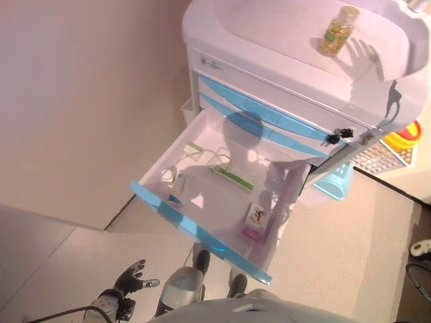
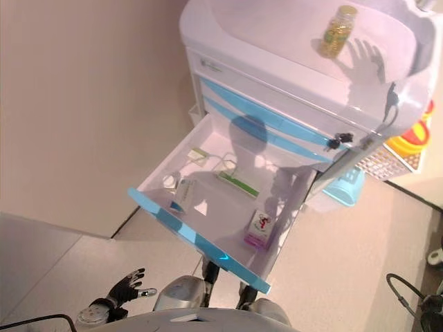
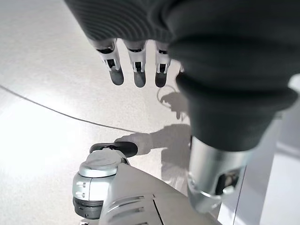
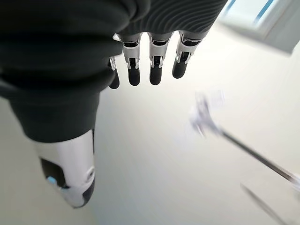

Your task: Open the drawer and pick up the medicine

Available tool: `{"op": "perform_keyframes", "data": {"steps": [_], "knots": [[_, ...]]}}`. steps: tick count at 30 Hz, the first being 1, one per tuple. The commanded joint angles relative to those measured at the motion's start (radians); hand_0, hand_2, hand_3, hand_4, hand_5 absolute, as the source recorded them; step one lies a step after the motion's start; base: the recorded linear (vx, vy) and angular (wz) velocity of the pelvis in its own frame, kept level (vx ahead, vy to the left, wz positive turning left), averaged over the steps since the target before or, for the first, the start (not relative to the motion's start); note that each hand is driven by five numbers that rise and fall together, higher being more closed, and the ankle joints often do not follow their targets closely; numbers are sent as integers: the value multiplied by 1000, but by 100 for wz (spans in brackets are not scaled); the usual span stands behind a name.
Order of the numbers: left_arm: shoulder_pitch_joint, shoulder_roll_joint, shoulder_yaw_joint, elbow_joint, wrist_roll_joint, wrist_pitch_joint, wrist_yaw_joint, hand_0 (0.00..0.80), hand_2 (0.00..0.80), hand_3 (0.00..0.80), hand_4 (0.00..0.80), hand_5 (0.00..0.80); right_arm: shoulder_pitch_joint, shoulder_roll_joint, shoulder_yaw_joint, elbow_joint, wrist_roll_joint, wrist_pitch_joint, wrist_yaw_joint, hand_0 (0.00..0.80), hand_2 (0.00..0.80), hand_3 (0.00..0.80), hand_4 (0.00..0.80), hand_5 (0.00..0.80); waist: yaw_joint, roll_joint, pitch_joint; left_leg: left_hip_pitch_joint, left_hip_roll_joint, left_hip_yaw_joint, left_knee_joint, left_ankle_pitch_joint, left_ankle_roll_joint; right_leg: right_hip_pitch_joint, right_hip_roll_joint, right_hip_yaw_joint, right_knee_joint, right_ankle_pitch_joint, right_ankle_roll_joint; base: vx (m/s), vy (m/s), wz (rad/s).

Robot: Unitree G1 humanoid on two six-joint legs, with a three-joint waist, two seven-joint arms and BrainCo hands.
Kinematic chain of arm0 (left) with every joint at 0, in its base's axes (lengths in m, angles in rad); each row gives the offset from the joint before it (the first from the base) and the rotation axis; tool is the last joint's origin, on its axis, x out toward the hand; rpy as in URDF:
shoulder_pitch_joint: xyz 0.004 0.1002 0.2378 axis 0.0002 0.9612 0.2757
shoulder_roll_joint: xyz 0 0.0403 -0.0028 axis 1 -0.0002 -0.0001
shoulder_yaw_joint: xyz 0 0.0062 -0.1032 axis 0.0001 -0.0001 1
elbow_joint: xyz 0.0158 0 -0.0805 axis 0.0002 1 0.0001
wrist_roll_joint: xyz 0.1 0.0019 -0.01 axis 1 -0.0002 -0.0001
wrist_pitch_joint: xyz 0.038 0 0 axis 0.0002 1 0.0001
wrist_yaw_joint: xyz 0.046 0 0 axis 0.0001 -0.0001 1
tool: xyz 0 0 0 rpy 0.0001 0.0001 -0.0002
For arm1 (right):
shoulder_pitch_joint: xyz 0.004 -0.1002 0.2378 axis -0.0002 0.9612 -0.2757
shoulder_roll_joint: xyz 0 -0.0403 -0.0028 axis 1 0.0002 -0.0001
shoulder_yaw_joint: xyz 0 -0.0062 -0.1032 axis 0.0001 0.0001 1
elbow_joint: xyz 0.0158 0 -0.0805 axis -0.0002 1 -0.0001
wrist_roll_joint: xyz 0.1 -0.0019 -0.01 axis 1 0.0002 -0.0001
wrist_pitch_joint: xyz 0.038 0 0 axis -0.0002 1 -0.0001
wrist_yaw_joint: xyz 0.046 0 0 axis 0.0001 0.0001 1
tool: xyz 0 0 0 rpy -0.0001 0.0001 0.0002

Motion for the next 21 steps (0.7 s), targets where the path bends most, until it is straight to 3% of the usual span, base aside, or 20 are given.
{"op": "perform_keyframes", "data": {"steps": [1, 5, 9, 11, 16, 21], "knots": [[27, 21, -26, 40, 50, -16, 6, 0, 0, 0, 0, 0, 164, -62, -83, -105, 40, -102, -46, 0, 0, 0, 0, 0, -38, -4, -107, 5, -13, 41, 64, -168, 7, -50, -42, 41, 85, -22, 73, -63, -69, -31], [9, 14, -16, 31, 55, 0, 0, 0, 0, 0, 0, 0, 484, 17, -306, -226, 57, -117, 9, 0, 0, 0, 0, 0, -86, 3, -115, 17, -11, 63, 72, -182, 11, -48, -26, 86, 74, -24, 70, -63, -67, -43], [-9, -8, -6, 25, 57, 5, 9, 0, 0, 0, 0, 0, 829, 230, -465, -297, 33, -193, 86, 0, 0, 0, 0, 0, -132, 12, -116, 21, -4, 88, 82, -193, 11, -55, -12, 124, 76, -26, 70, -63, -52, -34], [-16, -25, 4, 22, 39, 15, 22, 0, 0, 0, 0, 0, 967, 353, -474, -286, -17, -236, 120, 0, 0, 0, 0, 0, -150, 16, -114, 27, 0, 101, 77, -194, 13, -54, -6, 138, 72, -24, 70, -48, -43, -43], [-10, -66, 25, 42, 19, 4, 47, 0, 0, 0, 0, 0, 1222, 582, -433, -127, 24, -209, 356, 0, 0, 0, 0, 0, -198, 23, -116, 43, 17, 137, 52, -187, 7, -50, 5, 153, 52, -12, 76, -29, -54, -33], [-34, -82, 46, 118, 29, -32, 45, 0, 0, 0, 0, 0, 1323, 746, -306, 191, -207, -239, 441, 0, 0, 0, 0, 0, -225, 34, -114, 41, 27, 154, 42, -175, -3, -59, 14, 151, 54, -13, 74, -18, -60, -24]]}}
